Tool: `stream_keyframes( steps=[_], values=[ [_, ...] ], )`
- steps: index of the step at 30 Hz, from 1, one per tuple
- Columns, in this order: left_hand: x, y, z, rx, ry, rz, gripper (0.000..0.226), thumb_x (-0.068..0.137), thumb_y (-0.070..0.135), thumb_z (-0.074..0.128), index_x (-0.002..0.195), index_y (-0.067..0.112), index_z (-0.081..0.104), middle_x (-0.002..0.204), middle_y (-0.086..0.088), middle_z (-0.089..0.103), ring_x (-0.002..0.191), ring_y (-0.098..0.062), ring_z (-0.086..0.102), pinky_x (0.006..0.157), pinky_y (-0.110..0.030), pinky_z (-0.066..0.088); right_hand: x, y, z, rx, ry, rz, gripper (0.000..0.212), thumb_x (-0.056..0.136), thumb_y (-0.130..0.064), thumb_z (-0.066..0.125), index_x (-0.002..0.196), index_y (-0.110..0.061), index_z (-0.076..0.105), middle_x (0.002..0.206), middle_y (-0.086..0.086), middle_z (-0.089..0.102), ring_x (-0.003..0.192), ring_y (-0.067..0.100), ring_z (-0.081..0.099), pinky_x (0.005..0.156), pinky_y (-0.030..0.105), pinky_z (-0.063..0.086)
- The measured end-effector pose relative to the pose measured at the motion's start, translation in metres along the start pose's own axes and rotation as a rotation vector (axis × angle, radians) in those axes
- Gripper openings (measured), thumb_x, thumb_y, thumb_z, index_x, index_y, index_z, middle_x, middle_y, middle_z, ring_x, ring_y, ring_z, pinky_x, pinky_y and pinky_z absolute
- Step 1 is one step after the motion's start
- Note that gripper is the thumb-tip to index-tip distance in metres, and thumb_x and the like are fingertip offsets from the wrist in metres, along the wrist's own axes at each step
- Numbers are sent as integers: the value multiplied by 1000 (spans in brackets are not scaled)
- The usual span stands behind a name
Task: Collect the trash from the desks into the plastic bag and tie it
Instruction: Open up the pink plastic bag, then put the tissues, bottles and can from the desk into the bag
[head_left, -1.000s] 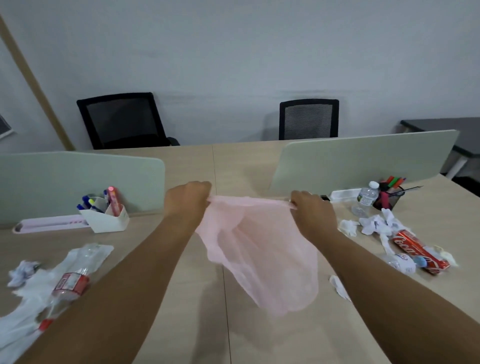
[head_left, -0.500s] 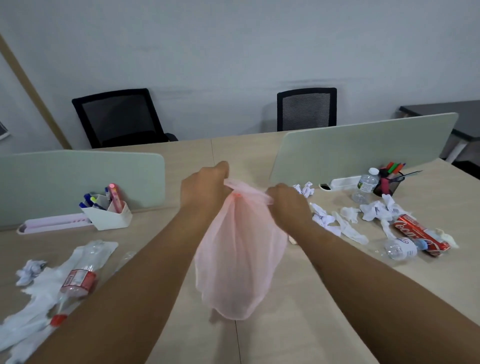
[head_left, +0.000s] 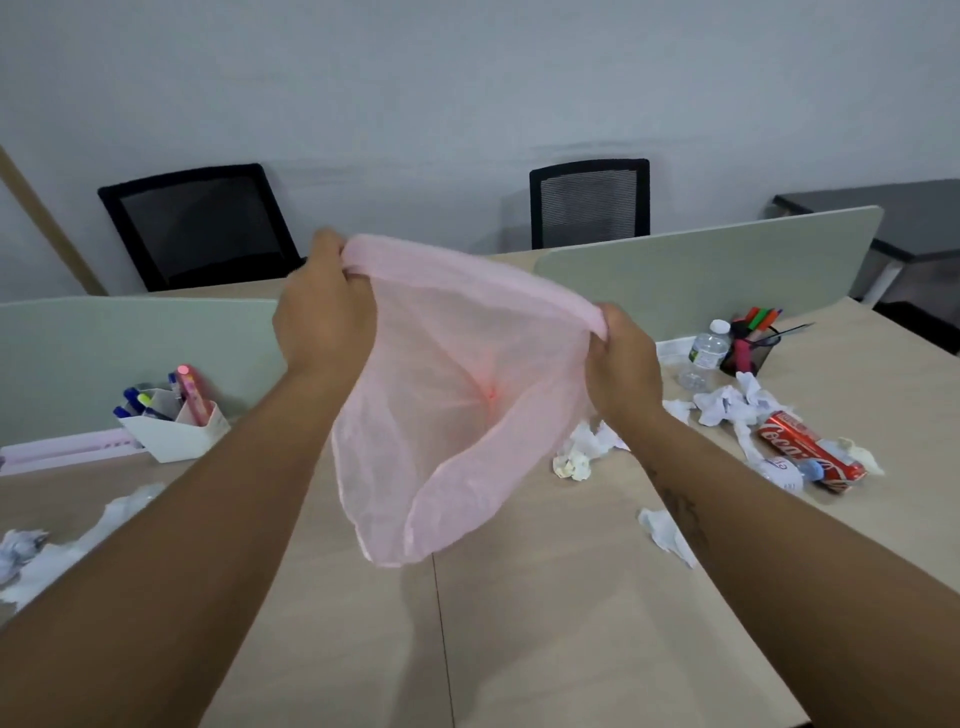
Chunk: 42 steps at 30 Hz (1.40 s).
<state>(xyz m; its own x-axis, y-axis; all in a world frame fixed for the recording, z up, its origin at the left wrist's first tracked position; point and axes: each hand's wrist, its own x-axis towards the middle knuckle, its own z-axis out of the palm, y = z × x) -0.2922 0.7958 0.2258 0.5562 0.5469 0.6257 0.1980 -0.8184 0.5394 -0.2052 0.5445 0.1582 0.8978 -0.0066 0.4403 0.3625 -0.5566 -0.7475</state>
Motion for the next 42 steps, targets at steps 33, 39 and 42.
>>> stream_keyframes(
  steps=[33, 39, 42],
  values=[
    [-156, -50, 14, 611, -397, -540, 30, 94, 25, 39, 93, 0, 56, 92, -28, 59, 86, -47, 55, 79, -50, 45, -45, 247, 21, -430, -787, -243, 25, 96, -11, 41, 116, -11, 55, 114, 8, 50, 101, 27, 53, 75, 37, 45],
    [-164, -19, 46, 333, -483, -470, 25, 89, 23, 49, 68, 10, 48, 63, -9, 52, 62, -27, 48, 56, -32, 37, -21, 227, 66, -440, -741, -414, 46, 85, -42, 61, 129, -28, 55, 141, 11, 42, 119, 36, 43, 91, 44, 44],
    [-166, -10, 68, 254, -546, -469, 26, 89, 21, 52, 65, 11, 46, 60, -6, 50, 60, -22, 44, 55, -32, 38, -21, 235, 83, -570, -945, -416, 71, 80, -62, 56, 144, -44, 31, 155, 6, 22, 137, 40, 25, 105, 47, 31]
  ],
)
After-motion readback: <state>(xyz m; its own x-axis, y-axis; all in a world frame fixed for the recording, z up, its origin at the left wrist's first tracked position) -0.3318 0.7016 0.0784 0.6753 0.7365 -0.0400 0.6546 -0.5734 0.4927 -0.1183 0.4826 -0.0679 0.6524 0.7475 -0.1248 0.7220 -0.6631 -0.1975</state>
